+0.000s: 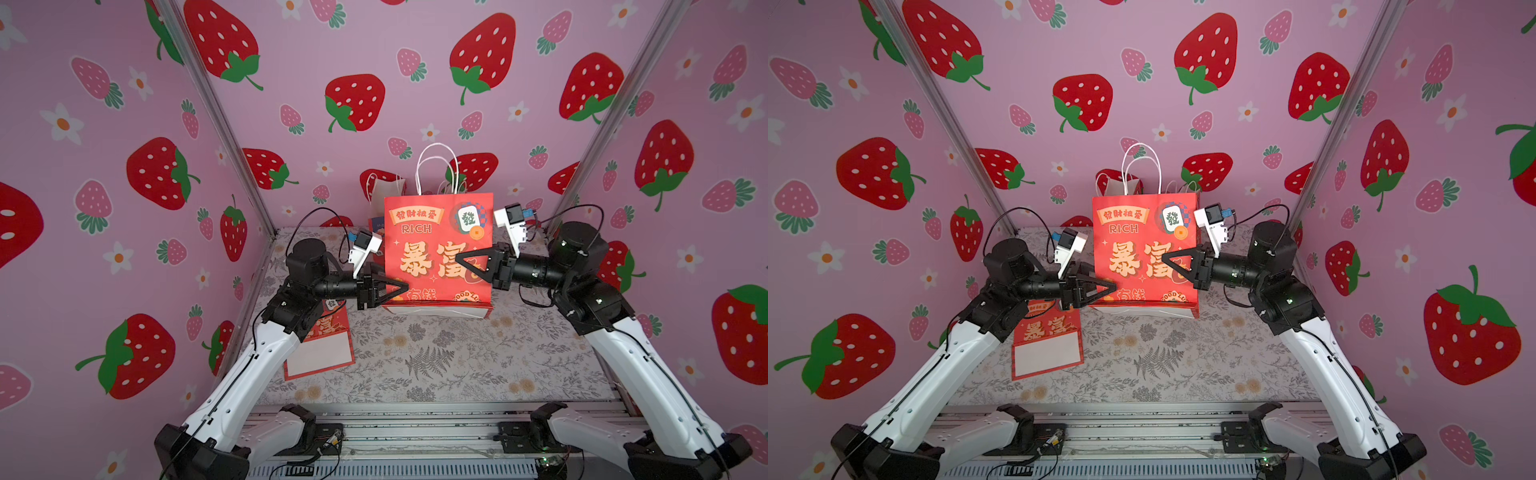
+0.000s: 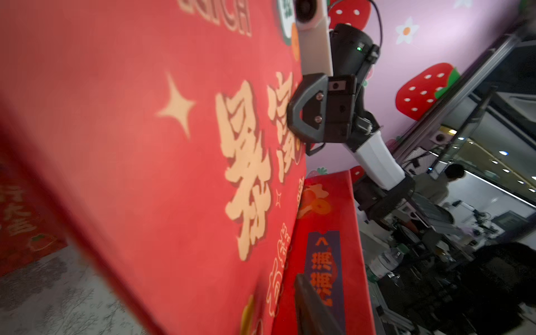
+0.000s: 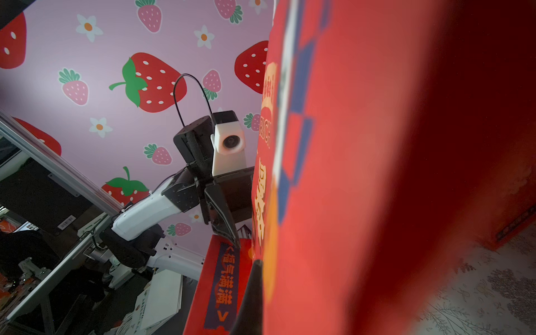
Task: Put away the paper bag
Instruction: Press the paper bag.
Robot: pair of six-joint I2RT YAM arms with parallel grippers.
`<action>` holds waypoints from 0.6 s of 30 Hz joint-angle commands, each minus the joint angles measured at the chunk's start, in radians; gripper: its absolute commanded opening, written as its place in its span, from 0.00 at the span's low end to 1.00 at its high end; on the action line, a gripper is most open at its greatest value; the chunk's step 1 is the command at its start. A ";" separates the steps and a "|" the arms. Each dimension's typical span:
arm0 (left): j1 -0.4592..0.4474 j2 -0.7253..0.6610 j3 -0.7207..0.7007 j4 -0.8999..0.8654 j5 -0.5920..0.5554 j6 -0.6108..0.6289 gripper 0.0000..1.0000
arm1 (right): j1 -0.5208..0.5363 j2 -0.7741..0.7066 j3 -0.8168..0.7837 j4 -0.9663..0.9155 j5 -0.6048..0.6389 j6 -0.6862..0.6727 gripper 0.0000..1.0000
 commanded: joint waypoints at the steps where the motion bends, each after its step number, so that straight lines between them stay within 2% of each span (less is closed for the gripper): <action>1: 0.002 -0.036 0.062 -0.107 -0.186 0.066 0.60 | 0.003 -0.035 -0.020 0.013 0.057 -0.006 0.00; 6: 0.021 -0.081 0.039 -0.101 -0.309 0.060 0.74 | 0.002 -0.049 -0.036 -0.016 0.127 -0.023 0.00; 11: 0.053 -0.170 -0.018 -0.042 -0.334 0.045 0.84 | -0.004 -0.064 -0.023 -0.097 0.257 -0.066 0.00; 18: 0.075 -0.203 -0.032 -0.045 -0.346 0.054 0.87 | -0.022 -0.092 0.015 -0.180 0.442 -0.103 0.00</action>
